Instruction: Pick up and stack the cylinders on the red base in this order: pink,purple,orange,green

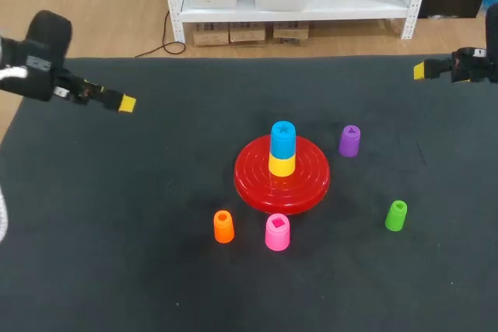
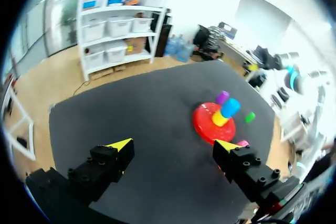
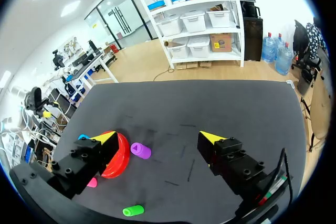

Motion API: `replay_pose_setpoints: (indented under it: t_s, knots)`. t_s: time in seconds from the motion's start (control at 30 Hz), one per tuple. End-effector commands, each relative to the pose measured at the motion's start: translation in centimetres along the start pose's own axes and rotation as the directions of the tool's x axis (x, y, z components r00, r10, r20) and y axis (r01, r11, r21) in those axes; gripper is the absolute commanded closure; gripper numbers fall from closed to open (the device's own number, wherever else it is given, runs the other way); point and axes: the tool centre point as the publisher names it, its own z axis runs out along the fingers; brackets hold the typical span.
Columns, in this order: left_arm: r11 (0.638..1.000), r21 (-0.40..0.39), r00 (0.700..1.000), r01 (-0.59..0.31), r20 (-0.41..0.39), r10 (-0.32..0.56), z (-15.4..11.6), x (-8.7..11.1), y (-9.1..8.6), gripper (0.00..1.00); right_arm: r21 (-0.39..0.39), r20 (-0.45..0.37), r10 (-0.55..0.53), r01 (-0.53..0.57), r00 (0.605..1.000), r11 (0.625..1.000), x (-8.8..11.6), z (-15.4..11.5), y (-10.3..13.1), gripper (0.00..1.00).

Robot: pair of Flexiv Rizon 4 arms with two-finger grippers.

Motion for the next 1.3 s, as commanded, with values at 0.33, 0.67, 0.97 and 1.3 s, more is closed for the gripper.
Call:
replay_pose_setpoints:
  t_s: [0.33,0.67,0.97,1.3]
  knots:
    - [0.859,0.196,0.877,-0.473,0.011,0.481,-4.0,0.3,-2.8,0.0,-0.002,-0.001,-0.001,0.001,1.0,1.0,0.0,0.0,-0.1,0.0]
    - [0.804,0.278,0.813,-0.525,-0.114,0.571,-1.3,1.7,-2.9,0.0,-0.002,-0.001,-0.001,0.001,1.0,1.0,0.0,0.0,-0.1,0.0]
    - [0.791,0.303,0.791,-0.532,-0.156,0.591,-0.7,2.6,-2.5,0.0,-0.002,-0.001,-0.001,0.001,1.0,1.0,0.0,0.0,-0.1,0.0]
    - [0.77,0.291,0.763,-0.567,-0.165,0.624,-0.9,2.5,-2.6,0.0,-0.002,-0.001,-0.001,0.001,1.0,1.0,0.0,0.0,-0.1,0.0]
